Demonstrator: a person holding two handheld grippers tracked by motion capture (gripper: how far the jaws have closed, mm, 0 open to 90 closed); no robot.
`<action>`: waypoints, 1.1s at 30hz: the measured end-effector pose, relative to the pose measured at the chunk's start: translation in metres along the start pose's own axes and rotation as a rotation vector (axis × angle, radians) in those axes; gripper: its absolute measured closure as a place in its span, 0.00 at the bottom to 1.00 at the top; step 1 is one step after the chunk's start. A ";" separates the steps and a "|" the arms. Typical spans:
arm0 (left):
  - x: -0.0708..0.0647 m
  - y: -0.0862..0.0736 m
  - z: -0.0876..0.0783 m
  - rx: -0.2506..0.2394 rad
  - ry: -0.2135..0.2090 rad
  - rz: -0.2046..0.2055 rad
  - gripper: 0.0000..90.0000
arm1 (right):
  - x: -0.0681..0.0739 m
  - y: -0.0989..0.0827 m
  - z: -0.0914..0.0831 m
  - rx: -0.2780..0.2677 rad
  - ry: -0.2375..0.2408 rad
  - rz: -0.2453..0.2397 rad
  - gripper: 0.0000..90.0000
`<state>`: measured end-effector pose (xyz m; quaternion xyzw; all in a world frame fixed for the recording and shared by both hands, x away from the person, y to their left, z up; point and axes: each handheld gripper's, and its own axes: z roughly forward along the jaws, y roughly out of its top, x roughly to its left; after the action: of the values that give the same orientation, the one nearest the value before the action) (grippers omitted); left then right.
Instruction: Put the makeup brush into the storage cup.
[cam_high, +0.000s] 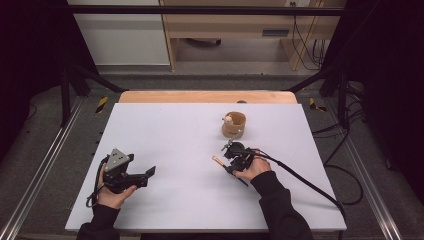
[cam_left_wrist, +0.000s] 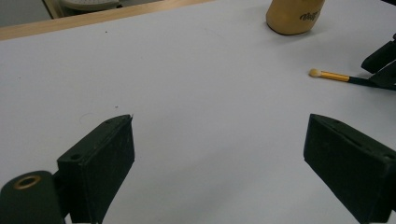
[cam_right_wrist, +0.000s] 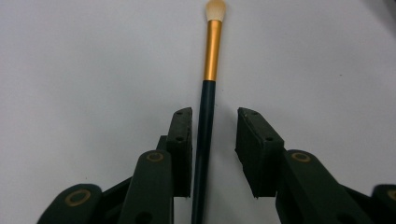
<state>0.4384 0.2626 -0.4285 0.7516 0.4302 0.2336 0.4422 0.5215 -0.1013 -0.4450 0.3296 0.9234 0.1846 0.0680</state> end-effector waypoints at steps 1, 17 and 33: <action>0.000 0.000 0.000 0.000 0.000 0.000 0.09 | 0.000 0.000 0.000 0.000 0.000 0.000 0.75; 0.000 0.000 0.000 0.002 0.000 0.001 0.09 | 0.003 0.003 0.006 0.049 0.008 -0.017 0.85; -0.001 0.000 0.001 0.005 0.001 0.002 0.09 | 0.004 0.004 0.007 0.063 0.014 -0.008 0.92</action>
<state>0.4386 0.2618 -0.4290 0.7530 0.4302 0.2334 0.4397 0.5226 -0.0937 -0.4493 0.3266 0.9305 0.1574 0.0519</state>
